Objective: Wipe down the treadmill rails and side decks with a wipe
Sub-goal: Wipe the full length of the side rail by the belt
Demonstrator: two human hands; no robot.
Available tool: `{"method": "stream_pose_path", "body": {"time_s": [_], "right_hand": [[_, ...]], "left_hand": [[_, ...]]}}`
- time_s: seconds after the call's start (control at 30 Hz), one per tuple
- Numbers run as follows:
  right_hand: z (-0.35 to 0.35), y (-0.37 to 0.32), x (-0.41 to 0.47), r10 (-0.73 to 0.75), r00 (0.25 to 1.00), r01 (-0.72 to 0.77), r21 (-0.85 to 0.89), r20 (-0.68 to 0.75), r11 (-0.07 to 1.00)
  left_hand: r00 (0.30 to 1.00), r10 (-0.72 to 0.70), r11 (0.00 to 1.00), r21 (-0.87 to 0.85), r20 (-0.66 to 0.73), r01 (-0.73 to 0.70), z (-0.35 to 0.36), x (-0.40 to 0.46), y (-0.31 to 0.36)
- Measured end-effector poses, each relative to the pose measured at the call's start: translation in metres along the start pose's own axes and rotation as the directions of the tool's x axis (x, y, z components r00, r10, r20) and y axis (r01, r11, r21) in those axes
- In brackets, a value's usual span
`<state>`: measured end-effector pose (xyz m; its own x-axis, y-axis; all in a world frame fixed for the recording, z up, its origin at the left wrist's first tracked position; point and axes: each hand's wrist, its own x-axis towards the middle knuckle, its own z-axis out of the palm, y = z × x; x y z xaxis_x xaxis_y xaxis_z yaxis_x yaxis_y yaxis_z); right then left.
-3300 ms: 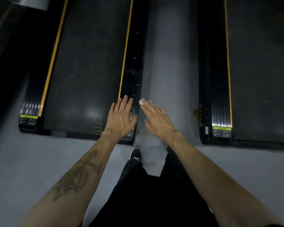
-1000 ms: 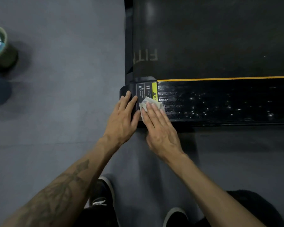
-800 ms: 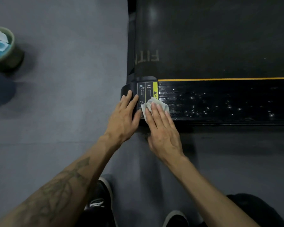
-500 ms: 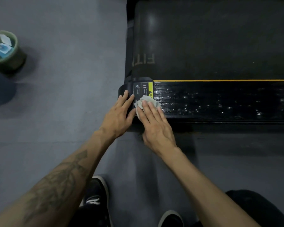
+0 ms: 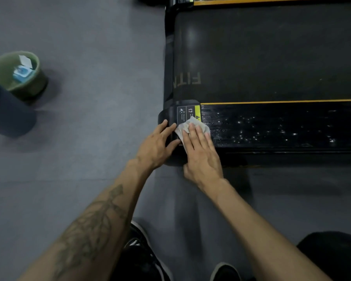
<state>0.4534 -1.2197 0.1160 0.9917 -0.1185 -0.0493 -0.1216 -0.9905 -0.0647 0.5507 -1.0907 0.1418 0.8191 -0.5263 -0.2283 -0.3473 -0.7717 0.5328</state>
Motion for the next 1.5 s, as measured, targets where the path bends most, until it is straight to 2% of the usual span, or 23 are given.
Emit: {"method": "stream_pose_path", "body": {"time_s": [0.1,0.17,0.23,0.33,0.5,0.63,0.73,0.93,1.17,1.3,1.5], "right_hand": [[-0.002,-0.012,-0.01,0.046,0.998,-0.043,0.069,-0.043,0.997],[-0.001,-0.015,-0.012,0.045,0.999,-0.043,0.076,-0.023,0.996],[-0.003,-0.011,-0.008,-0.006,1.0,0.005,0.039,0.028,0.999],[-0.002,0.001,0.0,-0.079,0.996,0.079,-0.016,0.029,0.997],[0.014,-0.014,-0.017,0.078,0.99,-0.074,0.037,-0.121,0.997],[0.02,-0.022,-0.016,-0.019,0.987,0.03,0.067,-0.159,0.997],[0.014,-0.005,0.0,-0.086,0.988,0.09,0.029,-0.128,0.995],[0.019,-0.016,-0.021,0.066,0.985,-0.057,0.062,-0.157,0.996],[0.007,-0.002,-0.003,-0.107,0.992,0.109,0.025,-0.065,0.994],[0.008,-0.008,-0.012,0.033,0.995,-0.031,0.028,-0.091,0.999],[0.007,-0.005,-0.013,0.005,0.999,-0.004,0.018,-0.039,1.0]], "left_hand": [[0.999,0.009,0.999,0.05,0.037,-0.011,-0.007,0.007,-0.002],[0.999,0.024,0.998,0.054,0.033,-0.026,-0.008,0.011,-0.006],[0.998,0.04,0.998,0.043,0.038,-0.042,-0.007,0.012,-0.01],[0.997,0.069,0.998,-0.008,0.031,-0.069,-0.005,0.008,-0.017],[0.997,0.078,0.99,-0.118,-0.021,-0.08,0.005,0.001,-0.023],[0.996,0.034,0.991,-0.13,-0.08,-0.044,0.005,-0.003,-0.025],[0.995,0.012,0.995,-0.094,-0.1,-0.022,0.004,-0.007,-0.032],[0.993,0.021,0.997,-0.069,-0.119,-0.03,0.003,-0.008,-0.034],[0.995,0.017,0.998,-0.065,-0.102,-0.024,0.006,-0.007,-0.034],[0.995,0.02,0.997,-0.076,-0.101,-0.028,0.006,-0.005,-0.034],[0.995,-0.01,0.995,-0.097,-0.103,0.0,0.006,-0.002,-0.029]]}}
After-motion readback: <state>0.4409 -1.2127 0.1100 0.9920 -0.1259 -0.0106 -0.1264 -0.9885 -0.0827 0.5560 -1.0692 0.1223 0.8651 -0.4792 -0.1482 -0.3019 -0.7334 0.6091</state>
